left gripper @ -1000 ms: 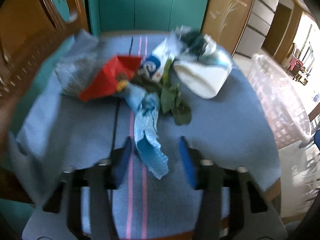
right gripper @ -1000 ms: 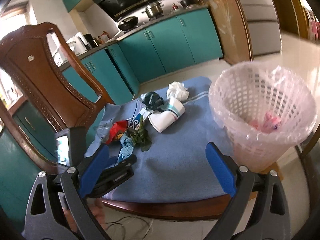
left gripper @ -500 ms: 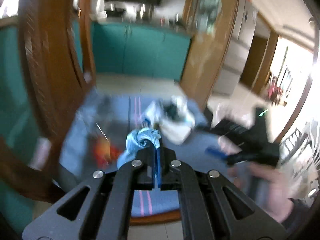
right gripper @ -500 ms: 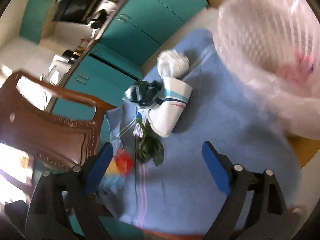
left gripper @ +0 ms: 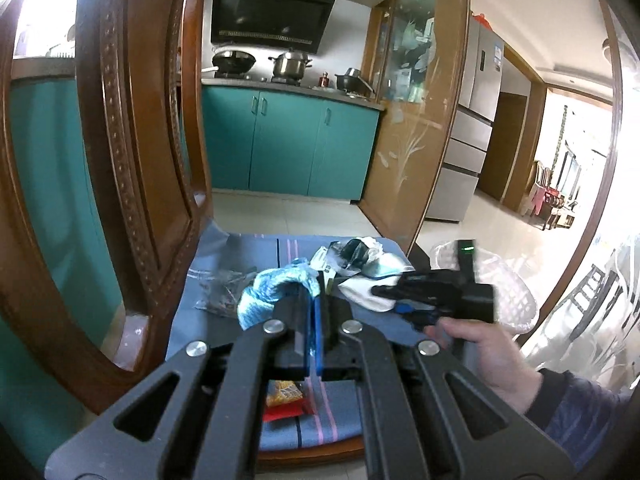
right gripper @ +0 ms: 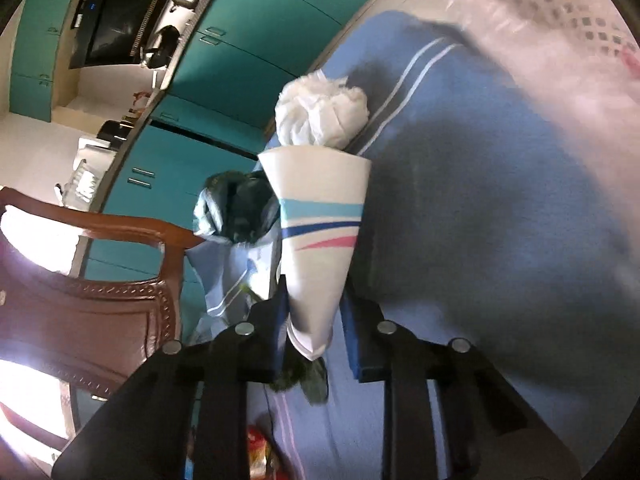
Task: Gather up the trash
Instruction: 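Grasp the blue cloth strip with the left gripper while the right gripper grasps the white paper cup, then carry the white paper cup over the wastebasket and open the right gripper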
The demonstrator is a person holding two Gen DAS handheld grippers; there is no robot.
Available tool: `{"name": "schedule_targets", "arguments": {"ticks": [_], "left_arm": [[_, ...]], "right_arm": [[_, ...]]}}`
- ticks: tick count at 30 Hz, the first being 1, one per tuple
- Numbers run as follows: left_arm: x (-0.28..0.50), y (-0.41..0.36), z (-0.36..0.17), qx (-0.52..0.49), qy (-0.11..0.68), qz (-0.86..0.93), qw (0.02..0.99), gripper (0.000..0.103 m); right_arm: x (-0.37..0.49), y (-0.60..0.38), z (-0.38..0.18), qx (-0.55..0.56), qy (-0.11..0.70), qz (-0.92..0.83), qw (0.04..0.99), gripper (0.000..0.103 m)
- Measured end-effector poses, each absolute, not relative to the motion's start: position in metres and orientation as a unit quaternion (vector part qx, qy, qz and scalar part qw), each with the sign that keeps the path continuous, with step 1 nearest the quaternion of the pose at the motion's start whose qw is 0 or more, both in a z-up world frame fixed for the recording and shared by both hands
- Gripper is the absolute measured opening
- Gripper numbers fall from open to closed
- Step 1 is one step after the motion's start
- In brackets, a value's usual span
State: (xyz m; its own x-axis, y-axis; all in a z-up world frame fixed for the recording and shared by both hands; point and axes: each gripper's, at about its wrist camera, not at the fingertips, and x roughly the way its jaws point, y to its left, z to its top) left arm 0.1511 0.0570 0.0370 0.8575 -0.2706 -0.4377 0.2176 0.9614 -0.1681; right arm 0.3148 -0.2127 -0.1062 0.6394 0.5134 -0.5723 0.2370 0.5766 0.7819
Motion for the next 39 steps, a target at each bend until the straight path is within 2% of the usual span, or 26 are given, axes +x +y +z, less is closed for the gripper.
{"name": "schedule_targets", "arguments": {"ticks": [4, 7, 10, 12, 39], "left_arm": [[0.148, 0.060, 0.039, -0.068, 0.242, -0.131, 0.959, 0.002], [0.145, 0.050, 0.039, -0.053, 0.245, -0.130, 0.959, 0.002], [0.143, 0.041, 0.036, -0.040, 0.256, -0.123, 0.958, 0.002], [0.144, 0.037, 0.032, -0.036, 0.263, -0.122, 0.956, 0.002], [0.151, 0.012, 0.016, -0.003, 0.298, -0.091, 0.950, 0.002]], "right_arm": [[0.267, -0.204, -0.047, 0.354, 0.395, 0.130, 0.837, 0.025], [0.217, -0.181, -0.001, 0.211, 0.350, 0.134, 0.903, 0.025], [0.165, -0.157, 0.021, 0.086, 0.295, 0.105, 0.946, 0.024], [0.146, -0.146, 0.022, 0.043, 0.277, 0.094, 0.955, 0.024], [0.138, -0.143, 0.017, 0.031, 0.280, 0.098, 0.955, 0.024]]}}
